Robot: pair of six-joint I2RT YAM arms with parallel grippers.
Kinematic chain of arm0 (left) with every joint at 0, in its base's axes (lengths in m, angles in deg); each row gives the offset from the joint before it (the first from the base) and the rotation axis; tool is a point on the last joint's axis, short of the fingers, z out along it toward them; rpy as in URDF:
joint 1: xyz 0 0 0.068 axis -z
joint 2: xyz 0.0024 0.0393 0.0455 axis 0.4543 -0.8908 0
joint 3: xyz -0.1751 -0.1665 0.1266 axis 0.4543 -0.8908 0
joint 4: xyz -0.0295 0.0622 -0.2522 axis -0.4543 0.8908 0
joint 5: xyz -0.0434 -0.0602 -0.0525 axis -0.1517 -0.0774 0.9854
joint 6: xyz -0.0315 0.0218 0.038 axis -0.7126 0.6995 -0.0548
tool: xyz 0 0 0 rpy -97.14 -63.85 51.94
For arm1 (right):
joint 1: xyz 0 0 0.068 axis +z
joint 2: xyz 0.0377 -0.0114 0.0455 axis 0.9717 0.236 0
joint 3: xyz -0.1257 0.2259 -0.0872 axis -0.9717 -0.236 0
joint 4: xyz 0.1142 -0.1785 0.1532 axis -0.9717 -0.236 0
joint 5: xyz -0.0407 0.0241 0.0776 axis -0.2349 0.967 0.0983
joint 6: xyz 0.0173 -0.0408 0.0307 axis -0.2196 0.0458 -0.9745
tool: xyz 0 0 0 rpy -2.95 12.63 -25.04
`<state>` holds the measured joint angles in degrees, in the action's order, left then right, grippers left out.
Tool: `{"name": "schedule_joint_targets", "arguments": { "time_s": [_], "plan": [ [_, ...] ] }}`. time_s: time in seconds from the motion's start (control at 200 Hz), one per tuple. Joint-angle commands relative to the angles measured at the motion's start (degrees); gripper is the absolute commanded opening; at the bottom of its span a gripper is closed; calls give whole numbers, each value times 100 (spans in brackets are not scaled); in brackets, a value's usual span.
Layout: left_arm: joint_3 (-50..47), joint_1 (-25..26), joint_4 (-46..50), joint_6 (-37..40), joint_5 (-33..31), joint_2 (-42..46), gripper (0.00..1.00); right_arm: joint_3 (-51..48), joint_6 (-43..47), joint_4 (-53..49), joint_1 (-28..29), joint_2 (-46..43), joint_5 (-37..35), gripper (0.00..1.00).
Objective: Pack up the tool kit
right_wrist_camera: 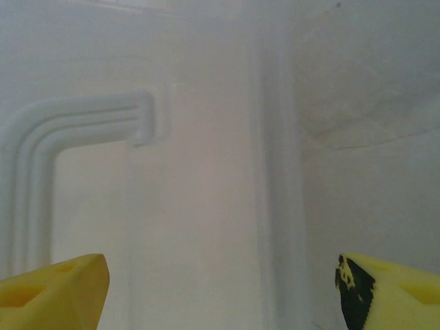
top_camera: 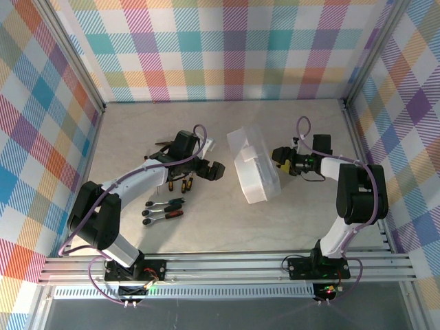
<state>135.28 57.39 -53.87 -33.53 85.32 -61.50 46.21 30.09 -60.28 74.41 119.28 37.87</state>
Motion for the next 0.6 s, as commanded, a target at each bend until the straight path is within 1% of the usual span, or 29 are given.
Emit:
{"name": "schedule_joint_targets", "arguments": {
  "time_s": [0.0, 0.155, 0.225, 0.25, 0.435, 0.595],
  "plan": [
    [64, 83, 25, 3, 94, -27, 100, 17, 330, -304, 14, -51, -141, 88],
    [82, 83, 43, 6, 95, -21, 100, 67, 413, -471, 15, -146, -183, 92],
    [106, 83, 67, 2, 92, -29, 100, 101, 476, -603, 17, -218, -234, 96],
    [119, 83, 75, 2, 86, -29, 100, 115, 503, -646, 16, -245, -256, 100],
    [212, 83, 190, -25, -9, -37, 100, 257, 688, -1067, 12, -531, -462, 99],
    [306, 83, 245, -148, -133, 30, 100, 476, 877, -1663, 13, -883, -1151, 99]
  ]
}}
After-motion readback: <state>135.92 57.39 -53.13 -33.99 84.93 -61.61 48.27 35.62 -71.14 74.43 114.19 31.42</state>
